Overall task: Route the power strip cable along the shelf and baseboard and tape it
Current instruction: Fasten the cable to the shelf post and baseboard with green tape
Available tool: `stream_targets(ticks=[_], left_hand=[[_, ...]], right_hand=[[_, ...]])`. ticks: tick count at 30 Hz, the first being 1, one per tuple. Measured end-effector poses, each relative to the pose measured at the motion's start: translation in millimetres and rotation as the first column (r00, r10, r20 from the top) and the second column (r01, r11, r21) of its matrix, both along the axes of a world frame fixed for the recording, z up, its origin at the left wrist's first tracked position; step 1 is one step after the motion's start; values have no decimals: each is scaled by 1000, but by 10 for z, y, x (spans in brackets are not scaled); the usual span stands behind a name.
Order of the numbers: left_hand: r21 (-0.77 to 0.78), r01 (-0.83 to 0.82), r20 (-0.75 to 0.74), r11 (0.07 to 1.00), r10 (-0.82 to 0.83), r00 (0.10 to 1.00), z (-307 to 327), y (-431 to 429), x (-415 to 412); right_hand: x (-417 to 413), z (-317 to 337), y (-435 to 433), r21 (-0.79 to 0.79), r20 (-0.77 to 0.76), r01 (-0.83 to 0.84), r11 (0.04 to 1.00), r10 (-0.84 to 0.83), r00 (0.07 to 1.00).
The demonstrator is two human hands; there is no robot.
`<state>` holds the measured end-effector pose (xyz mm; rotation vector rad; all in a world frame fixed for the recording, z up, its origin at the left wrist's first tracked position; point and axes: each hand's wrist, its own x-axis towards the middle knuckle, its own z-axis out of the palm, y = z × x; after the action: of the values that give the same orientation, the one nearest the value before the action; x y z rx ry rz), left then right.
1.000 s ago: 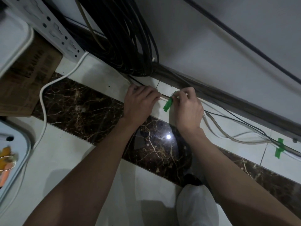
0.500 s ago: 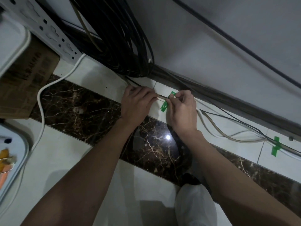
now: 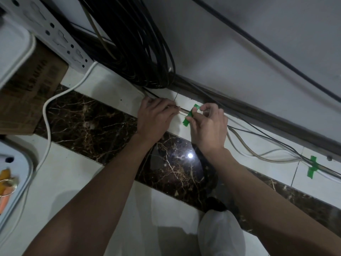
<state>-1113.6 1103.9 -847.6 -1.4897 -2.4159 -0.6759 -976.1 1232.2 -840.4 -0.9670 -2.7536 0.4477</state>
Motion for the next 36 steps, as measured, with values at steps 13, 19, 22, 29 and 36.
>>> stream_targets(ticks=[13,19,22,29,36], left_hand=[[8,-1,3,1000,1,1000,5,-5,3],[-4,-12,18,1000,12,1000,21,-2,18],[-1,-20,15,1000,20,1000,30,-3,32],[-40,-16,-2,999,16,1000,29,-5,39],[-145,-29,-60,989,21,998,-2,34,251]], right_hand=[[81,31,-42,21,42,-27,999,26,999],[110,48,-68,16,69,-40,999,39,997],[67,58,-105,-45,39,29,999,-27,999],[14,13,-147,-16,45,89,996,-88,995],[84,79,-103,82,181,-54,995,38,983]])
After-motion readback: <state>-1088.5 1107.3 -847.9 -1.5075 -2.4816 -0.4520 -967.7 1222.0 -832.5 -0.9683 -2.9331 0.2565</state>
